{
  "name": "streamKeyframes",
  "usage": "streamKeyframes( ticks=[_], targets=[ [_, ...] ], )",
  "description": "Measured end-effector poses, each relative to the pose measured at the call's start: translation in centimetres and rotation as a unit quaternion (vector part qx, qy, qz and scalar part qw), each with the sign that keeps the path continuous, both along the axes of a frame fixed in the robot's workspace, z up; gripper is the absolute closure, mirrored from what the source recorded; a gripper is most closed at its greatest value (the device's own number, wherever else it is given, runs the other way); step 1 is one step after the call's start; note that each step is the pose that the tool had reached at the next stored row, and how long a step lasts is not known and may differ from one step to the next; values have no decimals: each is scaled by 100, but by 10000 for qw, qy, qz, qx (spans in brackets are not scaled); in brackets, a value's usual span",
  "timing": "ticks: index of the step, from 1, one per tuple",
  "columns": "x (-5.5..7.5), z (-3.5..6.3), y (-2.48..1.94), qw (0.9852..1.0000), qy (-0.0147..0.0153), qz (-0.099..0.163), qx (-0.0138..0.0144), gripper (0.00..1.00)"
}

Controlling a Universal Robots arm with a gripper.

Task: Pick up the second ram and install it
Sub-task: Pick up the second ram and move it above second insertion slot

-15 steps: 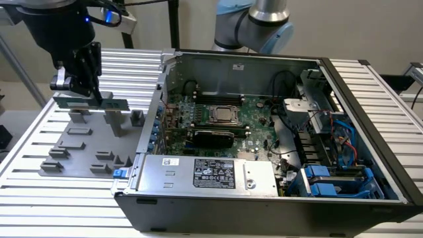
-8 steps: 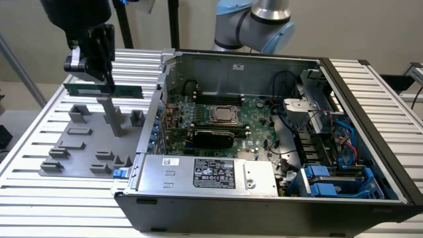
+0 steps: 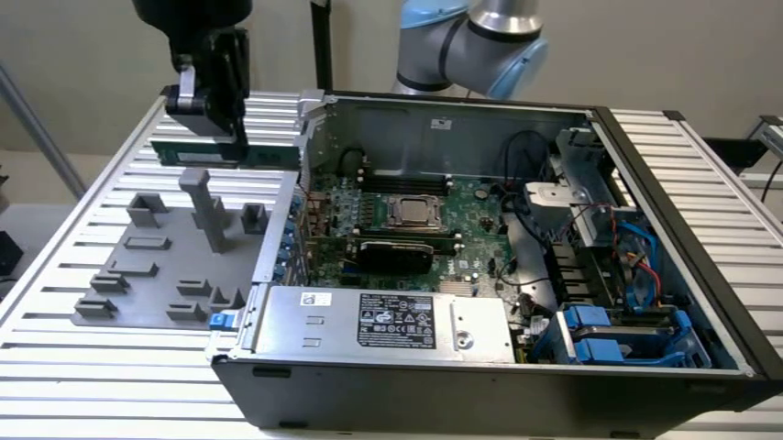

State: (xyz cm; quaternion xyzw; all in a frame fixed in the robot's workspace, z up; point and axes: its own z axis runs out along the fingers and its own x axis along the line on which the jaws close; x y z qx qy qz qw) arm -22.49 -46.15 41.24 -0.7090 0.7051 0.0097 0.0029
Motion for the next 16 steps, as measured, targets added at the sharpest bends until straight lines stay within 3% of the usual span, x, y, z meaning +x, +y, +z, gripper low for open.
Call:
streamKeyframes(
  ticks=[16],
  targets=[
    [729,13,10,10000,0,0,16,87]
  ],
)
